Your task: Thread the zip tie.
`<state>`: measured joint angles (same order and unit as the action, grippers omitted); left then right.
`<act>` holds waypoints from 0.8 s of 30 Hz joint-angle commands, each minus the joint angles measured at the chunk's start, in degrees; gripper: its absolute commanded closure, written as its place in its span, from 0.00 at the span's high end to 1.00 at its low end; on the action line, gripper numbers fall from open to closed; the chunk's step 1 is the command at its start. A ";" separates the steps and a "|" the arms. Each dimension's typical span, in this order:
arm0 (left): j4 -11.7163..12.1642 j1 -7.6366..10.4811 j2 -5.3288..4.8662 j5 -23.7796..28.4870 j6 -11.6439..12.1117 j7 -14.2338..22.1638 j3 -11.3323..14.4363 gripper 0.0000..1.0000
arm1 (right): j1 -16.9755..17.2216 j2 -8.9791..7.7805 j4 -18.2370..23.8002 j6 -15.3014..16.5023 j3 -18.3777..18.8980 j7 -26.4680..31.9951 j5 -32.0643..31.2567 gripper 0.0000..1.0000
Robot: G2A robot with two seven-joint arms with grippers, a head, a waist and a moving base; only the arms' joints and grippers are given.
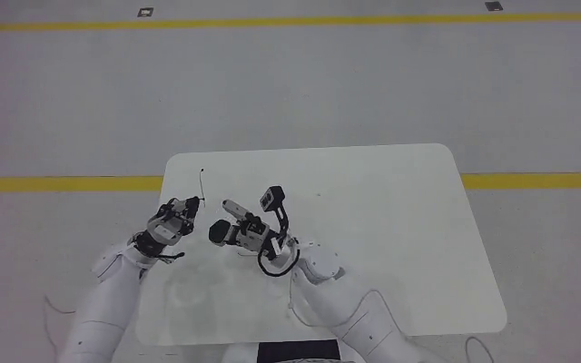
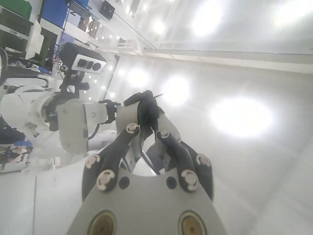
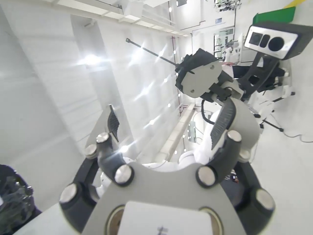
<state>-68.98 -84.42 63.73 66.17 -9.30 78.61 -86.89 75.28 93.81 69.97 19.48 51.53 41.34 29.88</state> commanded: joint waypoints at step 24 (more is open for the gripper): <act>-0.06 -0.03 0.01 0.41 0.15 0.29 0.19 0.00 | -4.83 4.85 -10.61 0.00 -1.12 0.73 4.54 0.18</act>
<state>-69.04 -84.45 63.74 66.57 -9.15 78.91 -86.70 70.48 98.52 59.50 19.48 50.29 42.16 34.56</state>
